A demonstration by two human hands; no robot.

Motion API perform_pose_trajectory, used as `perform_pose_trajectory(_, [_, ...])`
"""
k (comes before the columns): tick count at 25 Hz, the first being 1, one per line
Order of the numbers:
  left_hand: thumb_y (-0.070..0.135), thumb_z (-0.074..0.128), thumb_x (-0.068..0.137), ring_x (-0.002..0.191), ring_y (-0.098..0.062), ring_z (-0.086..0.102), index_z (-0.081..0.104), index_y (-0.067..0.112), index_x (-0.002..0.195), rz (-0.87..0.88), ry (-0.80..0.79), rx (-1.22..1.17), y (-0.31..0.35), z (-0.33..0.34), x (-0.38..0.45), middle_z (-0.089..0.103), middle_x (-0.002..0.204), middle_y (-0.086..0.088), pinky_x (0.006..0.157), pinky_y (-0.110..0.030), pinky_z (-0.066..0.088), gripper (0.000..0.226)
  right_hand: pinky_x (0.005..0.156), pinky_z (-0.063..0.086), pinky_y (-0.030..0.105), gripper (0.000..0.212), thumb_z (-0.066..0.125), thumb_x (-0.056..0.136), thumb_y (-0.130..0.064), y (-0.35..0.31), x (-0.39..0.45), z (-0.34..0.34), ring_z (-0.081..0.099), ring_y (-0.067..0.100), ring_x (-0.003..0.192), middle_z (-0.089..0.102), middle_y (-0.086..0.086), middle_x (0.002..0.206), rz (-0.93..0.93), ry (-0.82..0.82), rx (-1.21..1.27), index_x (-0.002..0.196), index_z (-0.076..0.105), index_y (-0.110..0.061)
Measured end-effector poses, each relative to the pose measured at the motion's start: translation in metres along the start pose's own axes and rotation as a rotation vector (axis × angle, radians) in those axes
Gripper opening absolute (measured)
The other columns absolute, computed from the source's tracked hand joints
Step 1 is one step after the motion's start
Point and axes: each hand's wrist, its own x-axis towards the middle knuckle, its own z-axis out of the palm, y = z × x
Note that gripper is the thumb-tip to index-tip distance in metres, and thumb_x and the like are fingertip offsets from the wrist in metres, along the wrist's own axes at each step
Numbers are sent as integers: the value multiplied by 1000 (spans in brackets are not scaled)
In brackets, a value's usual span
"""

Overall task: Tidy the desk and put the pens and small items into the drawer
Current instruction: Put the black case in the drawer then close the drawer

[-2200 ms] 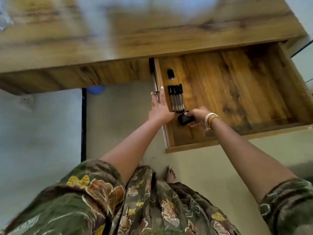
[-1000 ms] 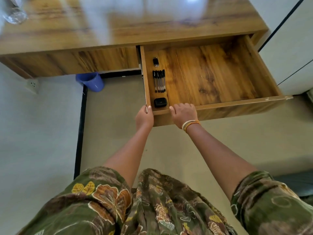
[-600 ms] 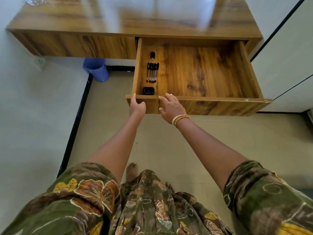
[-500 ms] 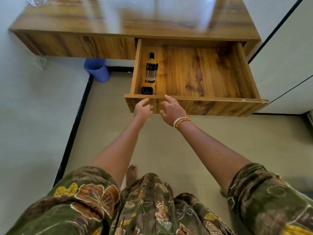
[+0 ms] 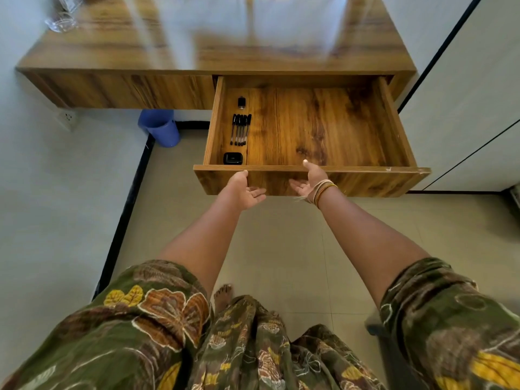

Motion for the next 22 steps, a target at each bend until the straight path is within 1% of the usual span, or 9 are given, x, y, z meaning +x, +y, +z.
perform_pose_trajectory(2, [30, 42, 101, 131, -43, 45, 13, 7, 151, 16, -24, -179, 0, 6, 1, 24, 155, -23, 109, -52, 38, 62, 100, 48, 46, 49, 50, 98, -19, -10, 7, 2, 50, 41, 124, 34, 24, 146, 30, 27, 81, 142, 33, -8])
perform_pose_trajectory(4, [28, 45, 101, 129, -43, 47, 13, 8, 151, 45, -40, -268, 1, 14, 5, 21, 156, -23, 108, -53, 39, 63, 94, 53, 48, 43, 48, 99, -13, -14, 17, 3, 51, 41, 122, 38, 22, 142, 50, 74, 34, 140, 36, -6])
perform_pose_trajectory(6, [25, 47, 100, 130, -43, 46, 14, 8, 151, 34, -8, -254, 7, 24, 13, 25, 154, -25, 107, -53, 40, 63, 86, 56, 49, 38, 48, 98, -8, -18, 28, 3, 52, 41, 120, 45, 22, 137, 48, 108, -27, 135, 42, -3])
perform_pose_trajectory(9, [15, 43, 101, 131, -44, 43, 20, 3, 148, -8, 99, -177, 17, 41, 25, 30, 150, -29, 108, -52, 39, 54, 81, 56, 46, 34, 43, 98, -2, -29, 39, 9, 50, 47, 121, 44, 25, 135, 82, 89, -56, 132, 42, 0])
perform_pose_trajectory(12, [7, 31, 103, 129, -43, 46, 21, -3, 146, -40, 162, -112, 28, 56, 42, 33, 148, -30, 109, -51, 39, 46, 89, 55, 46, 34, 40, 99, 0, -44, 52, 16, 49, 51, 121, 44, 26, 134, 101, 74, -70, 132, 40, 2])
perform_pose_trajectory(14, [5, 32, 102, 130, -44, 44, 23, -1, 146, -41, 188, -136, 41, 65, 53, 32, 148, -30, 106, -53, 41, 45, 89, 55, 46, 32, 41, 98, 0, -53, 63, 24, 50, 51, 120, 45, 27, 132, 93, 79, -71, 130, 42, 2])
perform_pose_trajectory(17, [0, 38, 99, 134, -50, 35, 24, 6, 148, -29, 206, -250, 66, 78, 64, 23, 151, -29, 98, -58, 46, 52, 90, 55, 46, 28, 42, 98, -1, -68, 80, 38, 52, 49, 118, 50, 27, 129, 87, 87, -81, 126, 45, 4])
perform_pose_trajectory(19, [-3, 37, 98, 134, -55, 30, 22, 8, 150, -24, 194, -311, 87, 88, 75, 16, 153, -29, 96, -60, 47, 55, 92, 54, 45, 27, 42, 99, -2, -82, 95, 48, 54, 47, 118, 52, 26, 126, 92, 84, -75, 125, 45, 4])
perform_pose_trajectory(22, [-4, 35, 98, 138, -55, 23, 23, 7, 150, -59, 163, -287, 118, 102, 93, 10, 154, -30, 96, -62, 45, 54, 91, 55, 45, 21, 44, 98, -3, -102, 120, 64, 54, 46, 118, 52, 25, 124, 94, 93, -59, 119, 46, 3])
